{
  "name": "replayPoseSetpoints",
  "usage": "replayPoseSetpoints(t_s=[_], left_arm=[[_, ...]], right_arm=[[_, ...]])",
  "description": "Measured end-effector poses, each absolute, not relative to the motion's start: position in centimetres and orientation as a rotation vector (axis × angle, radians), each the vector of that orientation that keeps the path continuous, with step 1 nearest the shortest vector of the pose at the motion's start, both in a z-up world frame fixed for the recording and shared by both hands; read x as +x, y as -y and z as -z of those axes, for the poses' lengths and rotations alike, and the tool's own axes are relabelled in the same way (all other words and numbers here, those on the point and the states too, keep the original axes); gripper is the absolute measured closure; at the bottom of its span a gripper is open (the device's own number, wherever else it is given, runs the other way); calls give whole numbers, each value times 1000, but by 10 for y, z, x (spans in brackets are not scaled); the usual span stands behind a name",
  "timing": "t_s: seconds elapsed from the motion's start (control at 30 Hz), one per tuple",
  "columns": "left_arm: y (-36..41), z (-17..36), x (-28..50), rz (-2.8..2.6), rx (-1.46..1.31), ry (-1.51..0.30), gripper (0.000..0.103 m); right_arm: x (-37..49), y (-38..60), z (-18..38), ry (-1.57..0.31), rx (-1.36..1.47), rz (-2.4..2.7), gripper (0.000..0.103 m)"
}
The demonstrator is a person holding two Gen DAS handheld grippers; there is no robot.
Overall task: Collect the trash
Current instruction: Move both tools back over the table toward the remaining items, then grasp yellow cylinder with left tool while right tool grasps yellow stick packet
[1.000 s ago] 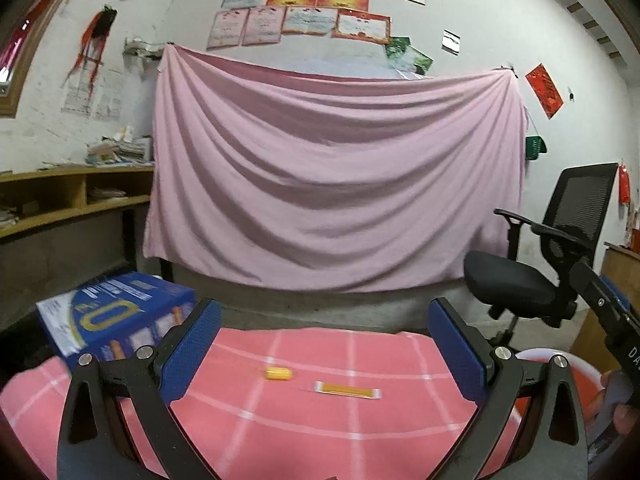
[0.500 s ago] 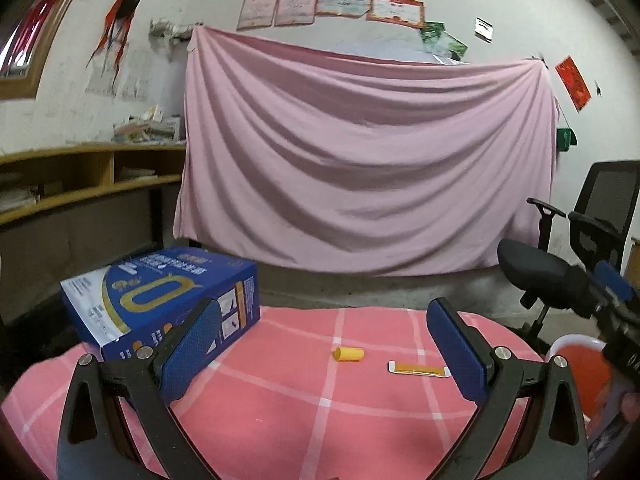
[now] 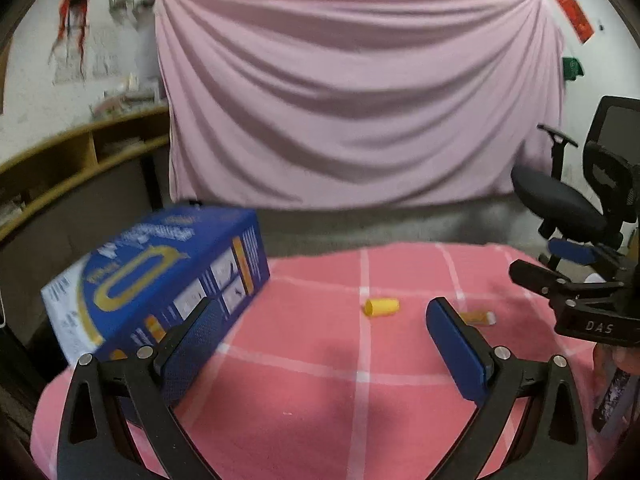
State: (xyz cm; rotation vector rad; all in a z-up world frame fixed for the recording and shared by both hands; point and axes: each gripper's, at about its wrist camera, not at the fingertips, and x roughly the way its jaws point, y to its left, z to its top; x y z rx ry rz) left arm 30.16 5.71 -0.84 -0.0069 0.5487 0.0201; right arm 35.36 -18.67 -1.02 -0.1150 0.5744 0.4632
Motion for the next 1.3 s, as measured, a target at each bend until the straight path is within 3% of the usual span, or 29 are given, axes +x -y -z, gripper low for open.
replayPoseSetpoints(t_s=[0.13, 0.37, 0.47, 0.53, 0.57, 0.6, 0.73, 0.87, 1.1, 1.3], left_arm=[[-59, 17, 316, -18, -31, -629, 6], [-50, 31, 334, 55, -15, -720, 17], [-49, 39, 352, 78, -23, -782, 33], [-50, 44, 361, 89, -51, -822, 35], [-50, 46, 366, 96, -63, -836, 36], [-49, 47, 369, 104, -73, -848, 36], [-42, 46, 379, 125, -61, -855, 36], [-32, 45, 392, 137, -56, -870, 46], [-17, 47, 403, 75, -11, -894, 47], [-14, 53, 402, 53, -13, -901, 68]], right_arm=[[370, 179, 26, -713, -128, -544, 25], [381, 152, 48, -860, -233, -630, 46], [383, 147, 53, -894, -263, -637, 49], [384, 149, 54, -905, -259, -638, 64], [382, 150, 54, -905, -253, -648, 85], [379, 151, 53, -905, -254, -650, 90], [368, 154, 52, -889, -286, -622, 91], [372, 164, 50, -878, -249, -556, 91], [381, 185, 46, -876, -143, -518, 91], [380, 187, 43, -863, -134, -498, 91]])
